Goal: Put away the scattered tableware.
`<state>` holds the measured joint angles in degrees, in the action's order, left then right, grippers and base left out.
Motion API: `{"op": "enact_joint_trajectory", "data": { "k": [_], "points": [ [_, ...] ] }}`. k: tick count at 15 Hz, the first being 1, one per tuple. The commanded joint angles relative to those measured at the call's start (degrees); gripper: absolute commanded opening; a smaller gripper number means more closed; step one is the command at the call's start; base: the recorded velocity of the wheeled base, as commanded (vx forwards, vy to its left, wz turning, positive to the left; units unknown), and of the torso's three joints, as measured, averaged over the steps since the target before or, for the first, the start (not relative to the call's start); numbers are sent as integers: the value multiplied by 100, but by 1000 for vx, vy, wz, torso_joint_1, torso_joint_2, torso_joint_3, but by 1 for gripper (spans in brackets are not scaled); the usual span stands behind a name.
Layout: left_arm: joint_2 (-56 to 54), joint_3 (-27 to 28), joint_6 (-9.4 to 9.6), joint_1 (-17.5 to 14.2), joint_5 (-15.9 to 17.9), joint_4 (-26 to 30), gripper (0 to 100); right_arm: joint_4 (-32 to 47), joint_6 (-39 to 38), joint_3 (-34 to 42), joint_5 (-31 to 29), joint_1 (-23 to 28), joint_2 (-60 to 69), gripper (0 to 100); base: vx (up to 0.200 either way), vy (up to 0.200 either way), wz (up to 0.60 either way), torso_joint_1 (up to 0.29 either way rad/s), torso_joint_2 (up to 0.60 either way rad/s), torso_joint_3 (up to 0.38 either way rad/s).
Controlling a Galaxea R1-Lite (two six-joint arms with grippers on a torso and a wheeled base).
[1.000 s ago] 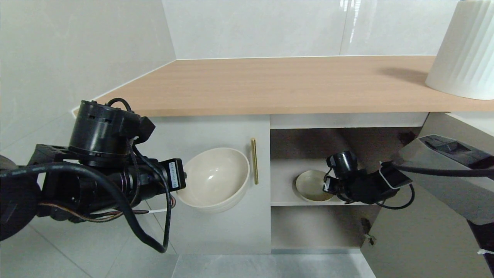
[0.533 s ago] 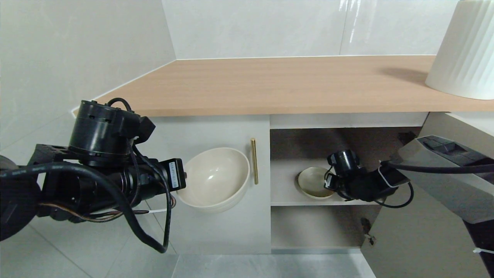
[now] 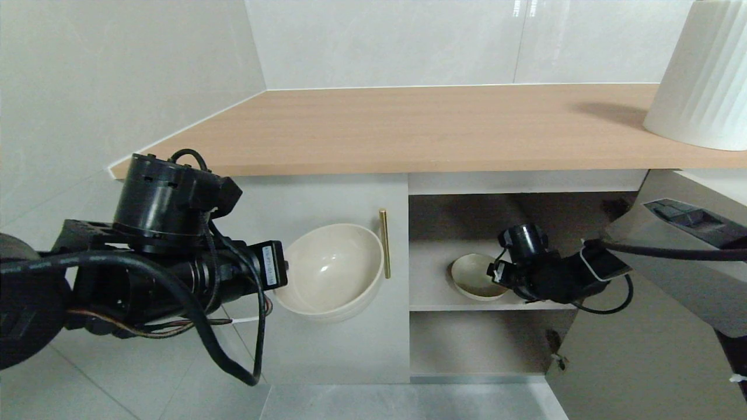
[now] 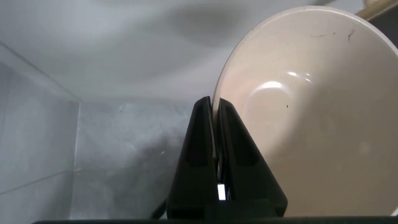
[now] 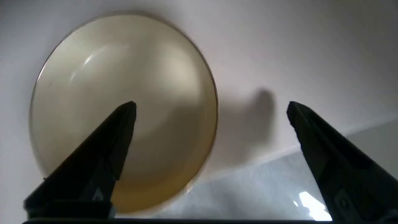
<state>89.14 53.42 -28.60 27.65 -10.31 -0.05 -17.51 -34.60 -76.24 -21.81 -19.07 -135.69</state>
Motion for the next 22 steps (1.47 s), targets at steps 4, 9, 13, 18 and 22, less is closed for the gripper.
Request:
{"op": "enact_joint_trajectory", "data": {
  "k": [4,9,13,18,22],
  "points": [
    [701,-68,337,496,-32,-338,0,538,788,1735,1504,-827,3031,100,0,0,0,0,0,0],
    [1572,-323,434,1146,-199,-927,0,2304,1139,1762,2805,-1495,4728,100,0,0,0,0,0,0],
    [1747,-490,452,1489,-621,-1384,0,2770,1465,1762,2831,-1917,4525,100,0,0,0,0,0,0],
    [1607,-578,452,1744,-630,-1393,0,2735,1447,1718,2576,-2268,3585,100,0,0,0,0,0,0],
    [1492,-622,460,1814,-639,-1401,0,2436,1139,1674,2515,-2277,3163,100,0,0,0,0,0,0]
  ]
}}
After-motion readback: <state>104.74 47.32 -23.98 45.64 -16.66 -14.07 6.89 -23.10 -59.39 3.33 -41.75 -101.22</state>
